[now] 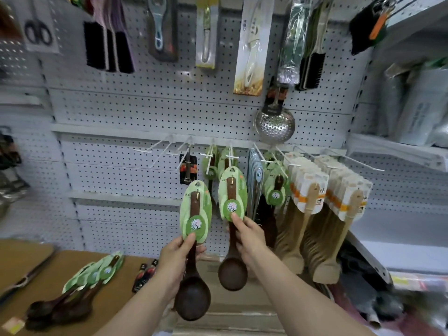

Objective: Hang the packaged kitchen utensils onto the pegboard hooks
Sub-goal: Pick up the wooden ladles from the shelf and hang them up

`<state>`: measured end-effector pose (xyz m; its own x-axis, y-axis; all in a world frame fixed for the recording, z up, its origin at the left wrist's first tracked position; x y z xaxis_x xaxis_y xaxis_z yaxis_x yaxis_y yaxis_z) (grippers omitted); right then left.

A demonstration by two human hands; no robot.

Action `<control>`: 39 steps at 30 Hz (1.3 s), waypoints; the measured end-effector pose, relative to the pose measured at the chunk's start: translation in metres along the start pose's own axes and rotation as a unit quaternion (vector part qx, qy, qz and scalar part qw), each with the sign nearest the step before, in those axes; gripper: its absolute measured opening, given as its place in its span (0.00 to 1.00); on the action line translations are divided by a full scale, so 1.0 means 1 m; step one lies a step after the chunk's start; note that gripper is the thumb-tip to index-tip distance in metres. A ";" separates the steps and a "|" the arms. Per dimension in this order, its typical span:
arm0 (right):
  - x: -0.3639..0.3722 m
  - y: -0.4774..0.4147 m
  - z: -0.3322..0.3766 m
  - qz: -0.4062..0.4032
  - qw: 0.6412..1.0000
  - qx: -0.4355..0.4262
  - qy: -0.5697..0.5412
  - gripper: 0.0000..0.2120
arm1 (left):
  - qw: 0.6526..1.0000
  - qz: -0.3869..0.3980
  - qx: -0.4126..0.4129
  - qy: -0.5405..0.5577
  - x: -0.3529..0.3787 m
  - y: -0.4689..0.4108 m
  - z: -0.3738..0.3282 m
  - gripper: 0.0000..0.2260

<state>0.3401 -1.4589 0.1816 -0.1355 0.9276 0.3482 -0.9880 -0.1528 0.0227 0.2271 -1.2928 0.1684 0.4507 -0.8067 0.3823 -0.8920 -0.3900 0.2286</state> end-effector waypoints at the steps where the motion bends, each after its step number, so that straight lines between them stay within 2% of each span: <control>1: 0.003 -0.002 0.002 0.000 1.000 -0.001 -0.003 0.08 | 1.000 0.001 0.000 -0.004 -0.002 -0.002 -0.002 0.09; 15: 0.013 -0.061 -0.004 -0.024 0.999 -0.001 0.028 0.08 | 0.998 0.048 0.006 -0.030 0.014 -0.026 -0.017 0.09; 25: 0.042 -0.121 -0.015 -0.080 0.996 0.036 0.002 0.08 | 0.997 0.070 -0.005 -0.035 0.014 -0.052 -0.010 0.09; 27: 0.042 -0.130 -0.016 -0.076 0.996 0.041 0.015 0.10 | 0.996 0.076 -0.009 -0.045 0.015 -0.054 -0.009 0.09; 28: 0.041 -0.132 -0.016 -0.069 0.996 0.045 0.021 0.15 | 0.996 0.076 -0.010 -0.048 0.014 -0.053 -0.009 0.09; 30: 0.041 -0.122 -0.009 -0.051 0.997 0.057 0.028 0.24 | 0.995 0.079 -0.011 -0.055 0.017 -0.052 -0.010 0.09; 34: 0.036 -0.079 0.015 -0.032 0.996 0.070 0.052 0.14 | 0.994 0.089 -0.007 -0.065 0.032 -0.045 -0.009 0.10; 39: 0.032 -0.039 0.039 0.019 0.999 0.022 0.044 0.15 | 0.995 0.084 -0.017 -0.050 0.055 -0.034 -0.008 0.09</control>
<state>0.3771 -1.4366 0.2282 -0.1813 0.9469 0.2655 -0.9780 -0.2019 0.0520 0.2824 -1.3200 0.1892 0.2884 -0.8997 0.3277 -0.9519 -0.2323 0.1999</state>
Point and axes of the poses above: each hand's wrist, its own y-axis away from the middle knuckle, its own x-axis out of the palm, z = x × y, the point moved 8 cm from there along -y, towards the middle knuckle, and after that the axes turned 7 degrees about -x, right-handed, at the moved point
